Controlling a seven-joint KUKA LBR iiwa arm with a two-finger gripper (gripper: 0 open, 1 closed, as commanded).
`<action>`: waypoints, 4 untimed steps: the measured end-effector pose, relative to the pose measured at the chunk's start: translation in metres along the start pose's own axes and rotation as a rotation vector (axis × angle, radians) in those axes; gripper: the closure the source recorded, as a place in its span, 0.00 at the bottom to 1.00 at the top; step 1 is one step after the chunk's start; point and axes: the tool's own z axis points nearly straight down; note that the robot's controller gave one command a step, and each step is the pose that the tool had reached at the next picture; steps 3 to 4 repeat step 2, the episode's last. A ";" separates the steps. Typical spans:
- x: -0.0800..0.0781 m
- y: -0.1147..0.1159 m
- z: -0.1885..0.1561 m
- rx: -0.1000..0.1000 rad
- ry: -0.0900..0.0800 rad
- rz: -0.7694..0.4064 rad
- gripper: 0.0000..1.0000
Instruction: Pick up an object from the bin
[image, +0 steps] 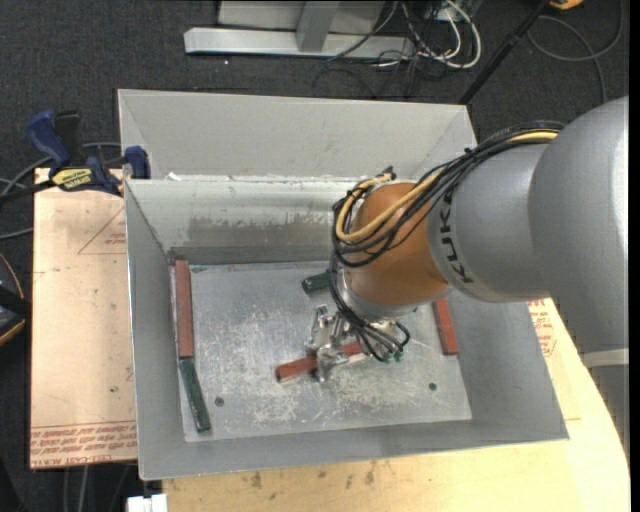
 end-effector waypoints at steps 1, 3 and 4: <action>0.000 0.000 0.000 0.000 0.000 0.000 1.00; -0.006 -0.009 -0.137 0.000 0.010 0.046 1.00; -0.006 -0.009 -0.137 0.000 0.010 0.046 1.00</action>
Offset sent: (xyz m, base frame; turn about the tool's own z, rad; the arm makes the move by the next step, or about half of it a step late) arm 0.0056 -0.0086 0.1372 0.0473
